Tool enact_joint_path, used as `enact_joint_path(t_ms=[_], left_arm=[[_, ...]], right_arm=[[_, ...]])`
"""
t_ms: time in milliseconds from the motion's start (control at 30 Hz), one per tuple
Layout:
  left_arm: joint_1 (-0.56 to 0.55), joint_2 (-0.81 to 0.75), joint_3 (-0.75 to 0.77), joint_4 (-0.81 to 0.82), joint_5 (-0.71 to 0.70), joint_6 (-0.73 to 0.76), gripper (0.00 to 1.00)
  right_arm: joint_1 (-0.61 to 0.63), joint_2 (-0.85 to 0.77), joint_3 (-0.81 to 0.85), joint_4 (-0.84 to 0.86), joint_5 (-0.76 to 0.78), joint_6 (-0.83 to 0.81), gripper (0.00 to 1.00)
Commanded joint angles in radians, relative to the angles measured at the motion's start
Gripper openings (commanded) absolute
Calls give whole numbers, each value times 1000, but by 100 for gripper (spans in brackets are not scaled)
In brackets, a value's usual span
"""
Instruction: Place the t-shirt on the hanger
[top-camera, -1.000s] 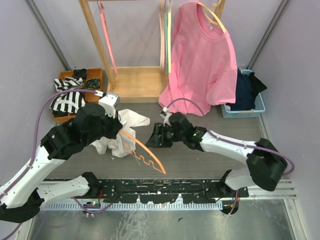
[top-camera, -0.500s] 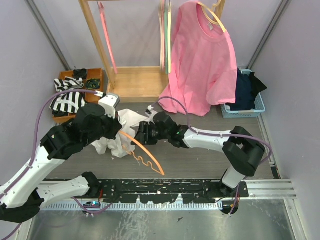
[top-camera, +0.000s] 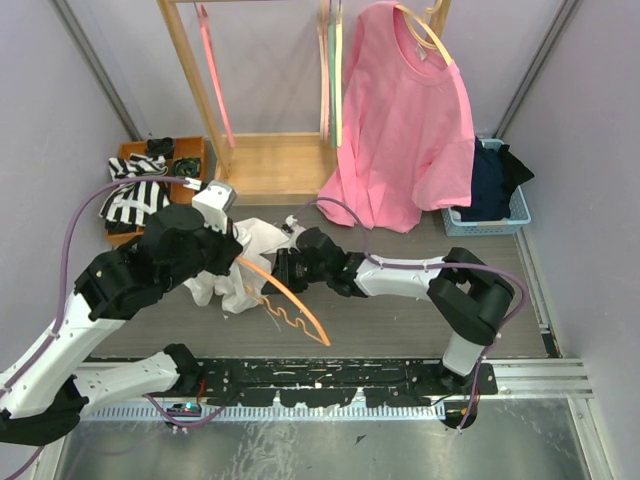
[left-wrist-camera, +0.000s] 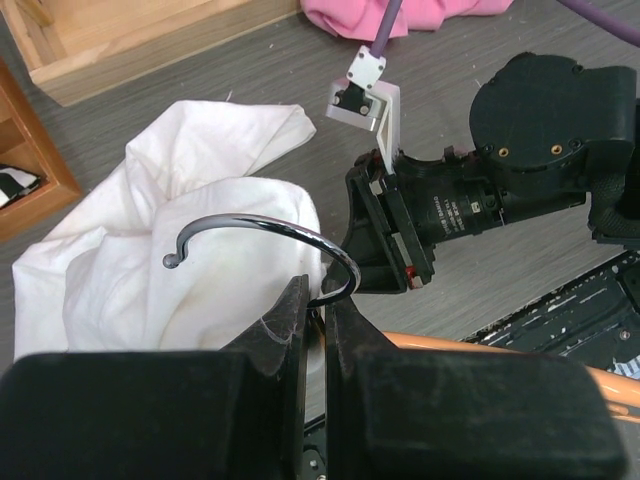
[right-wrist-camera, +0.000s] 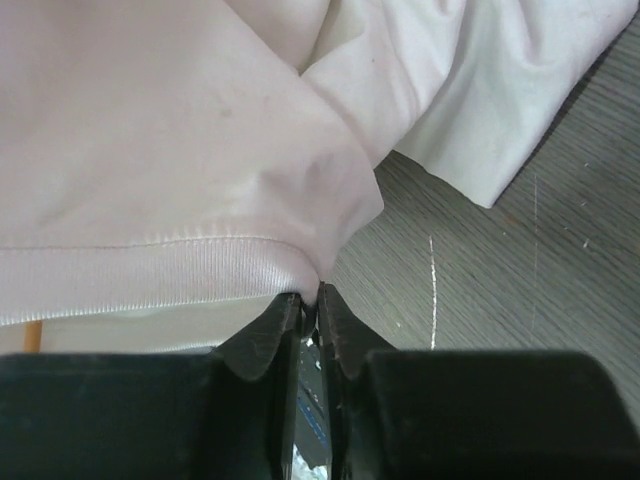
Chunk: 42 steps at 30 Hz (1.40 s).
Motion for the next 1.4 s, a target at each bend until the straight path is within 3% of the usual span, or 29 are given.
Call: enact_joint_path(t_ms=[0, 133, 500, 767, 1367], left_arm=[[2, -1, 47, 64, -25, 14, 0], [2, 2, 60, 85, -45, 23, 0], [2, 26, 165, 196, -126, 75, 0], [2, 35, 189, 307, -202, 82, 0], [3, 5, -85, 495, -409, 58, 0]], right_arm=[[4, -68, -3, 57, 16, -6, 12], [4, -139, -29, 33, 28, -6, 1], [4, -456, -50, -161, 92, -9, 1], [7, -572, -9, -238, 92, -8, 1], [142, -578, 12, -243, 132, 27, 1]])
